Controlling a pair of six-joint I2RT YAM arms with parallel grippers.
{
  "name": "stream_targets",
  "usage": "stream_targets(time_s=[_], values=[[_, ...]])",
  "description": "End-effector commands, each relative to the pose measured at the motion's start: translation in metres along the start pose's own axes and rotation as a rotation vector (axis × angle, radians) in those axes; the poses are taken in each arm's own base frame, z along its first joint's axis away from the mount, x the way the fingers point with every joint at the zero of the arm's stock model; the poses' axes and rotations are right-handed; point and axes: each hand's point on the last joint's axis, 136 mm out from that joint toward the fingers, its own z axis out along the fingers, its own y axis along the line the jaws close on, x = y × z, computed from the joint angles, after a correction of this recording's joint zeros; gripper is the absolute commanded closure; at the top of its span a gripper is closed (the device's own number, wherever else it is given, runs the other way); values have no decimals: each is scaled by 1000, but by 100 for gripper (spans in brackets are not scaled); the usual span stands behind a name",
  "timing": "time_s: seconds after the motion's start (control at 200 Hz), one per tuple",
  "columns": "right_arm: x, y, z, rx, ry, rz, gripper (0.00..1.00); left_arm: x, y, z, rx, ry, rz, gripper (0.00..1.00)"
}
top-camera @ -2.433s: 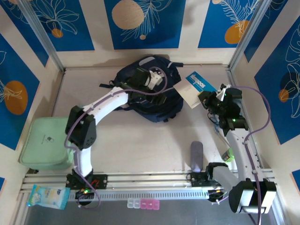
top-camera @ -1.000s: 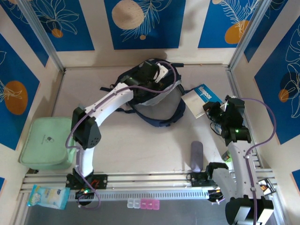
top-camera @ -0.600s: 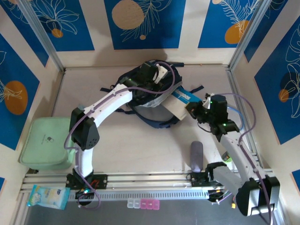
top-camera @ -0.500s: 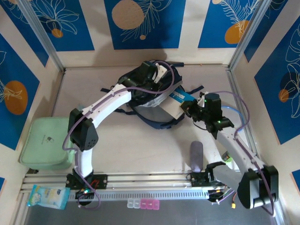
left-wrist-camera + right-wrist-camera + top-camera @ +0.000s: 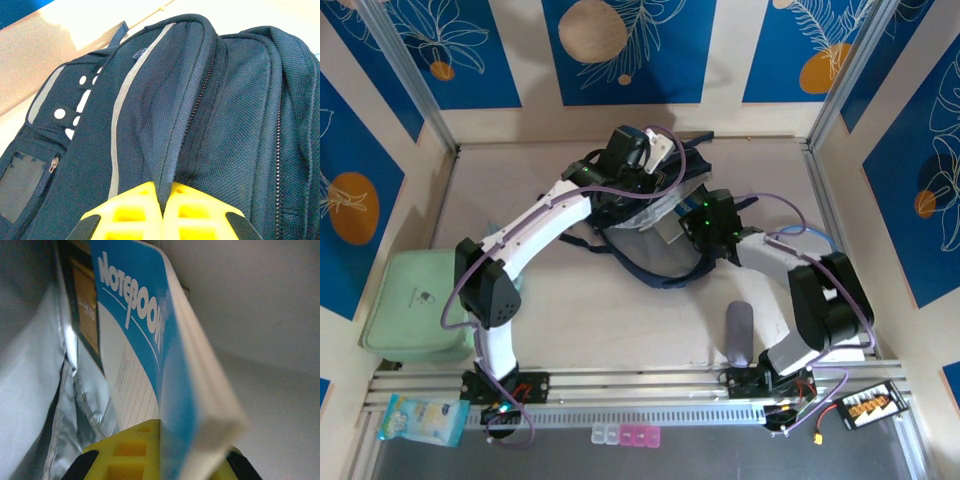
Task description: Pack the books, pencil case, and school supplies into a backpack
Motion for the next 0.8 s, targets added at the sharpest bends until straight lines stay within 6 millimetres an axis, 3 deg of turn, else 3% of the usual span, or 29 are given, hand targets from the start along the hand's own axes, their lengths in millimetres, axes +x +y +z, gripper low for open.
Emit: stream_targets(time_s=[0.0,0.09,0.215,0.485,0.575,0.795], values=[[-13,-3,11,60,-103,117,93,-69,-4,-43,50,-225,-40,100],[-16,2,26,33,-88,167,93,-69,0,-45,38,-222,-42,100],[-16,25,46,-27,-40,168,91,-68,6,-46,30,-216,-60,100],[6,61,88,-143,151,178,90,-62,16,-43,37,-201,-107,100],[9,63,95,-142,182,179,88,-62,17,-43,46,-200,-116,100],[5,58,91,-158,174,190,66,-57,20,-39,54,-194,-131,100]])
